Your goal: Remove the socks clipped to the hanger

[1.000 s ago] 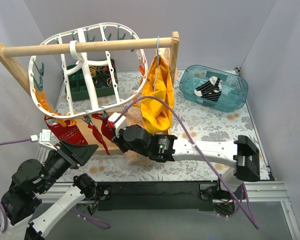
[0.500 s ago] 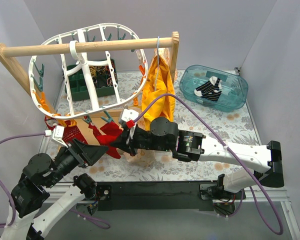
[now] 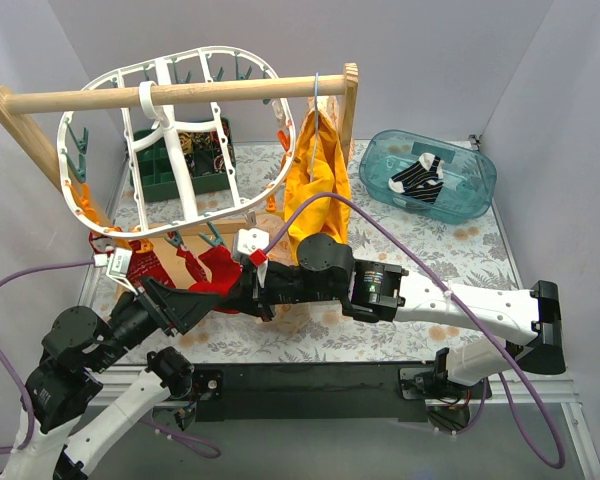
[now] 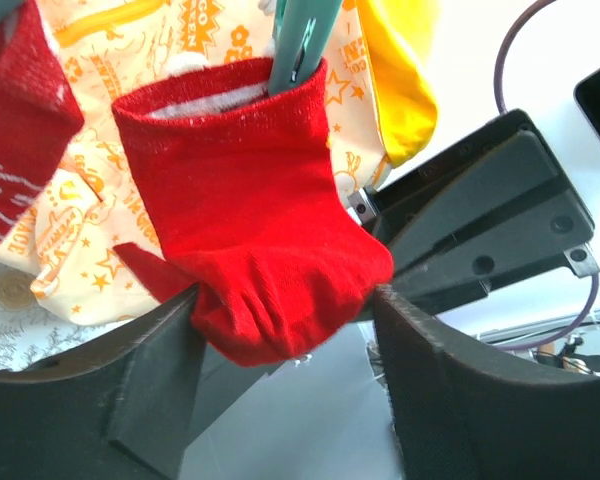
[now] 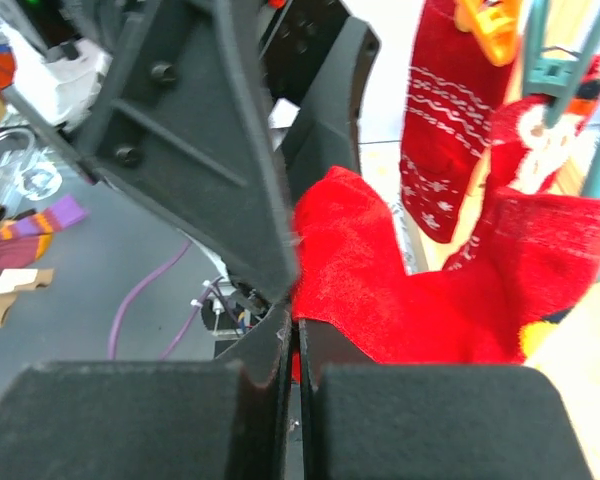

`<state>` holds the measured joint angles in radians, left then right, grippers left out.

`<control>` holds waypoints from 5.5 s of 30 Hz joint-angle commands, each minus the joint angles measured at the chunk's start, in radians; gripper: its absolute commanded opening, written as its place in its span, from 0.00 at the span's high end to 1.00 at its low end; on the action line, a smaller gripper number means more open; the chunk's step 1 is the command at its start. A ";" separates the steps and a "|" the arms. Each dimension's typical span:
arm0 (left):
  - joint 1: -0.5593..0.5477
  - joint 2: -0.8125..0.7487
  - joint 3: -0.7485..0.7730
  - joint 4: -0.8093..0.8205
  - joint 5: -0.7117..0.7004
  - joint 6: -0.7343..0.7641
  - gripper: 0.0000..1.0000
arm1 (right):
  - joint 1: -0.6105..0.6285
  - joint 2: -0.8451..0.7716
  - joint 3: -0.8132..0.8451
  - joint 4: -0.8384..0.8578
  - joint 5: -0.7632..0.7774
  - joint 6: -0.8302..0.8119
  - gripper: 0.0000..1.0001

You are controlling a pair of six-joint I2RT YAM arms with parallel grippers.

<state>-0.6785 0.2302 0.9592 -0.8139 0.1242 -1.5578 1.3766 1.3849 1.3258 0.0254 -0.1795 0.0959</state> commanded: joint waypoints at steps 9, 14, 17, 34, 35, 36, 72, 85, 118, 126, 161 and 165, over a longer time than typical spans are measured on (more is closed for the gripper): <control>-0.003 0.026 0.042 -0.030 -0.077 0.027 0.88 | 0.001 -0.003 0.018 -0.001 -0.063 -0.027 0.78; -0.003 0.037 0.026 -0.039 -0.051 0.031 1.00 | -0.001 0.012 0.091 -0.105 0.062 -0.028 0.47; -0.003 0.044 0.021 -0.031 -0.047 0.033 1.00 | -0.004 0.038 0.182 -0.195 0.220 0.004 0.33; -0.003 0.083 0.053 -0.033 0.014 0.059 1.00 | -0.008 0.258 0.552 -0.294 0.509 0.015 0.17; -0.003 0.083 0.056 -0.033 0.018 0.059 1.00 | -0.008 0.264 0.562 -0.295 0.526 0.015 0.18; -0.003 0.083 0.058 -0.034 0.018 0.062 1.00 | -0.008 0.269 0.575 -0.298 0.535 0.015 0.21; -0.003 0.060 0.036 -0.133 -0.054 0.007 1.00 | -0.008 0.266 0.541 -0.283 0.615 -0.001 0.99; -0.003 0.098 0.061 -0.096 -0.064 0.053 1.00 | -0.008 0.161 0.412 -0.283 0.469 0.011 0.21; -0.003 0.072 0.009 0.173 0.236 0.019 1.00 | -0.005 -0.049 0.066 -0.131 -0.031 0.024 0.02; -0.003 0.083 -0.005 0.248 0.333 0.012 1.00 | -0.005 -0.034 0.056 -0.104 0.012 0.036 0.12; -0.003 0.103 0.067 -0.059 -0.049 0.045 0.37 | -0.007 -0.106 0.352 -0.179 0.699 -0.320 0.99; -0.003 0.113 0.047 -0.056 -0.038 0.044 0.37 | -0.020 -0.133 0.274 0.014 1.059 -0.508 0.99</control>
<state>-0.6785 0.3225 1.0218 -0.8486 0.0921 -1.5227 1.3693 1.2900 1.6367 -0.1604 0.4290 -0.2012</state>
